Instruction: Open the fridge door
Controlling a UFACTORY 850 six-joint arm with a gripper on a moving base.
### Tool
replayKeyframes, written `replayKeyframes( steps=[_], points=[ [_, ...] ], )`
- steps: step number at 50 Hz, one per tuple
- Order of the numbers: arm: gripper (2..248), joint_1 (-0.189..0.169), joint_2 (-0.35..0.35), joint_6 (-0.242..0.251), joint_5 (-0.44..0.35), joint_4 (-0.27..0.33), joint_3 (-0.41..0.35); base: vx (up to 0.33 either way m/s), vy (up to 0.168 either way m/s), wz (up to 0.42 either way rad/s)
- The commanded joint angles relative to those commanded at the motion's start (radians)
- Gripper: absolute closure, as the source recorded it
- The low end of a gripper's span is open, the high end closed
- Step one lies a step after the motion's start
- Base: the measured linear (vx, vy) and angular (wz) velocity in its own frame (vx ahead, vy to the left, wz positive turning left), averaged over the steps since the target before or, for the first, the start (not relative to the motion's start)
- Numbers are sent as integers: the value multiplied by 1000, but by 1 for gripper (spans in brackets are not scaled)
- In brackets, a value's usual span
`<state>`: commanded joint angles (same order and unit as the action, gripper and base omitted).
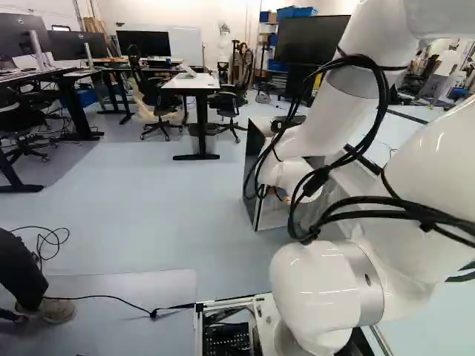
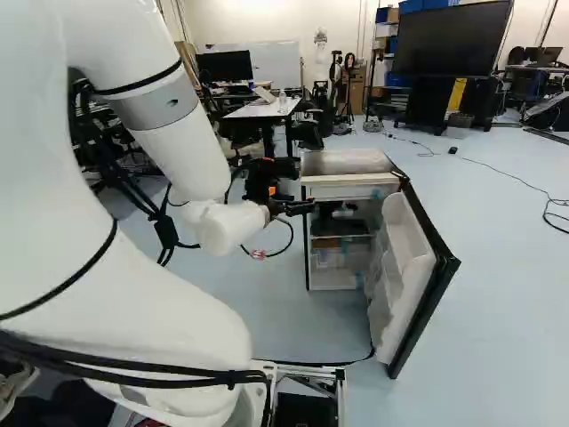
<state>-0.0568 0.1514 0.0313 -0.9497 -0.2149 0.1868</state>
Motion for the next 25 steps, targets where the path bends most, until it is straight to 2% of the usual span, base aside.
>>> replayKeyframes(
  steps=[25],
  points=[
    [3, 37, 83, -20, 50, 139, -64, 0, 0, 0]
  ],
)
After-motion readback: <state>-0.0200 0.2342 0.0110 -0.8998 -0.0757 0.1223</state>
